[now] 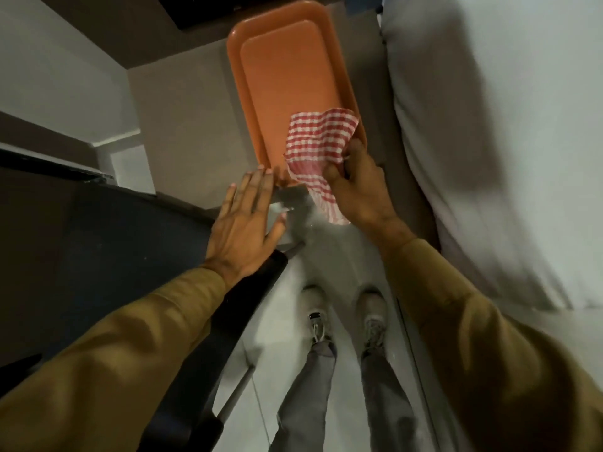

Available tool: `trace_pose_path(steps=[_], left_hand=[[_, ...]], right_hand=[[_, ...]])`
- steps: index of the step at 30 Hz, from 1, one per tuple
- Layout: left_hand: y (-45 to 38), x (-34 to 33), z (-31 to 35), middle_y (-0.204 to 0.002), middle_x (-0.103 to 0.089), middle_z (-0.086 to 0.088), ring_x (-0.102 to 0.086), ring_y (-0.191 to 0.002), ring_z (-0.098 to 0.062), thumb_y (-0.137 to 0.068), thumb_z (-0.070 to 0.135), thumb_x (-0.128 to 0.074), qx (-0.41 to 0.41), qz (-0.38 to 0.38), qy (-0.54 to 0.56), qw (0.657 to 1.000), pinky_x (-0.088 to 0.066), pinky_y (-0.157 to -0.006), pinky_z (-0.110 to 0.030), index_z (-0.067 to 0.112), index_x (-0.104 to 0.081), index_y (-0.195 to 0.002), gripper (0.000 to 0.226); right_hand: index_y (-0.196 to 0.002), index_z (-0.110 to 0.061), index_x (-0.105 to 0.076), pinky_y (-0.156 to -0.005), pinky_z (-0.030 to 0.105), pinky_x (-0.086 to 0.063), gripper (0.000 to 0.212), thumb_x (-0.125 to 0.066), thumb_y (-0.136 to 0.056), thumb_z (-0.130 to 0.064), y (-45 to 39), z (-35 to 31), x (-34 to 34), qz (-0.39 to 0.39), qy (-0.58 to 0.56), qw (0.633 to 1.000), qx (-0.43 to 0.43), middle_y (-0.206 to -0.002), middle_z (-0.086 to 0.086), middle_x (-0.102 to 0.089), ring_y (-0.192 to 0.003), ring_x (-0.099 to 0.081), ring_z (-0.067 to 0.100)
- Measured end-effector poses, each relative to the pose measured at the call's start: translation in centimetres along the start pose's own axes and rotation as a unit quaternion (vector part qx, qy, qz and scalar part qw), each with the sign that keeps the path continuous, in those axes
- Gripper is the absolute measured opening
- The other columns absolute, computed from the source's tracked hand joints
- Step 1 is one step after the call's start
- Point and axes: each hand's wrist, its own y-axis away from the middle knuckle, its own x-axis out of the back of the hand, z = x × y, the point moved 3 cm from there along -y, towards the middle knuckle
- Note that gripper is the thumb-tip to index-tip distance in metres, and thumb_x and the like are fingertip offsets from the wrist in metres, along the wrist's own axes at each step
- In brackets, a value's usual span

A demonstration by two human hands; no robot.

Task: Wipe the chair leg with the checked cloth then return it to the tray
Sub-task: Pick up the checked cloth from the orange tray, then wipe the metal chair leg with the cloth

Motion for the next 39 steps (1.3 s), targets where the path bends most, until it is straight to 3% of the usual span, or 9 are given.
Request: trace_pose_path(steps=[3,6,10,18,22,26,32,37,39], left_hand=[[4.9,-1.7,-1.0,-0.183,-0.005,-0.009,-0.006,-0.171,-0.026,-0.108,0.052,-0.024,-0.014,-0.017,-0.035,0.999,-0.004,-0.141,-0.045,0.012,-0.005,-0.173,0.079],[9.5,-3.8,-2.3,-0.183,-0.006,-0.010,-0.007,-0.171,-0.026,-0.104,0.058,-0.013,-0.022,-0.033,-0.077,0.996,-0.005,-0.141,-0.046,0.012,-0.006,-0.173,0.083],[14.9,-6.1,-3.9,-0.183,-0.010,-0.011,-0.010,-0.171,-0.027,-0.103,0.060,-0.012,-0.050,-0.035,-0.120,0.991,-0.011,-0.140,-0.050,0.012,-0.007,-0.173,0.085],[23.1,-9.7,-7.4,-0.183,-0.006,-0.013,-0.009,-0.171,-0.031,-0.104,0.060,-0.015,-0.103,-0.069,-0.187,0.975,-0.012,-0.140,-0.053,0.009,-0.006,-0.173,0.086],[25.8,-12.1,-8.9,-0.183,0.001,-0.014,-0.006,-0.171,-0.032,-0.105,0.062,-0.016,-0.150,-0.089,-0.212,0.962,-0.011,-0.140,-0.053,0.009,-0.003,-0.173,0.087],[26.3,-15.0,-10.1,-0.183,0.002,-0.016,-0.005,-0.170,-0.033,-0.107,0.057,-0.029,-0.182,-0.026,-0.205,0.961,-0.013,-0.139,-0.056,0.007,-0.002,-0.172,0.087],[27.1,-19.5,-10.8,-0.180,-0.009,-0.025,-0.010,-0.169,-0.036,-0.110,0.059,-0.028,-0.242,0.053,-0.195,0.949,-0.015,-0.139,-0.056,-0.003,-0.010,-0.170,0.088],[27.0,-21.6,-10.7,-0.175,-0.020,-0.033,-0.019,-0.167,-0.043,-0.107,0.063,-0.010,-0.285,0.123,-0.195,0.930,-0.015,-0.138,-0.058,-0.008,-0.017,-0.167,0.093],[26.8,-22.0,-10.9,-0.175,-0.020,-0.033,-0.016,-0.168,-0.040,-0.107,0.062,-0.006,-0.294,0.146,-0.193,0.925,-0.013,-0.139,-0.056,-0.007,-0.016,-0.167,0.092]], right_hand=[[-0.147,-0.014,-0.052,-0.101,0.031,-0.062,0.038,-0.055,-0.110,-0.018,4.8,2.0,-0.2,0.027,0.023,0.999,0.011,-0.131,0.003,-0.073,-0.116,-0.072,0.021],[-0.139,-0.013,-0.057,-0.099,0.045,-0.064,0.030,-0.055,-0.110,-0.018,9.4,5.2,-1.1,0.048,0.018,0.998,-0.027,-0.125,0.003,-0.075,-0.113,-0.075,0.026],[-0.149,-0.015,-0.054,-0.094,0.015,-0.051,0.038,-0.054,-0.111,-0.016,16.5,9.5,-3.6,0.066,-0.018,0.997,-0.046,-0.138,0.000,-0.069,-0.117,-0.067,0.013],[-0.150,-0.010,-0.053,-0.105,0.037,-0.059,0.038,-0.045,-0.114,-0.022,31.2,19.2,-12.7,0.101,-0.066,0.982,-0.146,-0.142,0.014,-0.071,-0.119,-0.073,0.026],[-0.138,-0.009,-0.064,-0.092,0.045,-0.067,0.032,-0.049,-0.113,-0.022,38.6,22.8,-18.5,0.130,-0.101,0.962,-0.219,-0.110,0.004,-0.077,-0.092,-0.077,0.021],[-0.128,-0.009,-0.070,-0.069,0.026,-0.061,0.026,-0.050,-0.112,-0.016,43.6,26.2,-24.7,0.183,-0.127,0.925,-0.307,-0.090,-0.003,-0.074,-0.080,-0.075,0.026],[-0.135,-0.008,-0.070,-0.096,0.051,-0.064,0.031,-0.051,-0.111,-0.014,46.0,29.5,-34.7,0.276,-0.136,0.861,-0.405,-0.116,0.012,-0.081,-0.096,-0.077,0.029],[-0.138,-0.013,-0.069,-0.088,0.020,-0.056,0.032,-0.052,-0.112,-0.019,46.0,30.8,-40.8,0.312,-0.181,0.817,-0.450,-0.113,0.005,-0.078,-0.104,-0.076,0.026],[-0.135,-0.021,-0.069,-0.084,0.030,-0.062,0.029,-0.049,-0.113,-0.020,46.1,30.3,-41.8,0.311,-0.205,0.815,-0.443,-0.105,0.001,-0.076,-0.095,-0.073,0.023]])
